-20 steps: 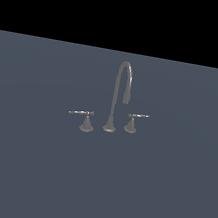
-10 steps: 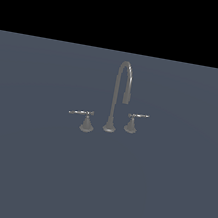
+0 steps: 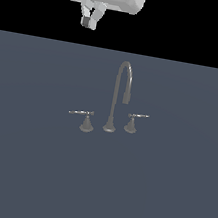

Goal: Turn on the faucet by rotating a designated handle.

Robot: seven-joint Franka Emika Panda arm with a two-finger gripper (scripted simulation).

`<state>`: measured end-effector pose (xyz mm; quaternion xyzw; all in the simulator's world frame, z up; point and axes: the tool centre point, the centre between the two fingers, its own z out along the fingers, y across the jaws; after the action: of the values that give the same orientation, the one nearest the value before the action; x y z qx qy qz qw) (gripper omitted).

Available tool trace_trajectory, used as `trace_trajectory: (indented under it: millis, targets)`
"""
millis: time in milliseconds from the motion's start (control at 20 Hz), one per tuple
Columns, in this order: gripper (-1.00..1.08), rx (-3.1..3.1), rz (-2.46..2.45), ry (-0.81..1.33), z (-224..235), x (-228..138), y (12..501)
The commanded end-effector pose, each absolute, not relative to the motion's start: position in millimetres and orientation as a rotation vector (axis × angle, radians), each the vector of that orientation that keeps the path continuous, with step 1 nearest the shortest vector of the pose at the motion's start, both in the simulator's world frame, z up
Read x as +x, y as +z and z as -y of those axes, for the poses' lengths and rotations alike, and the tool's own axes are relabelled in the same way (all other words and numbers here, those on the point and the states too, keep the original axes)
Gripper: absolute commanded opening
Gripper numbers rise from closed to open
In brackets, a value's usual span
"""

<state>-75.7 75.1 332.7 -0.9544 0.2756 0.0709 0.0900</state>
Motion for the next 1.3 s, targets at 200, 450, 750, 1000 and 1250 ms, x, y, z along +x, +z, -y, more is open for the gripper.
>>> trace_trajectory:
  millis: [200,450,750,1000,1250]
  targets:
    - [-1.00,-2.767,-1.069,0.232,-94,-42,277]
    - [-1.00,-2.713,-1.264,0.229,-106,-22,231]
    - [-1.00,-2.644,-1.498,0.195,-115,-3,175]
    - [-1.00,-2.583,-1.679,0.139,-119,9,130]
    - [-1.00,-2.532,-1.811,0.077,-120,16,97]
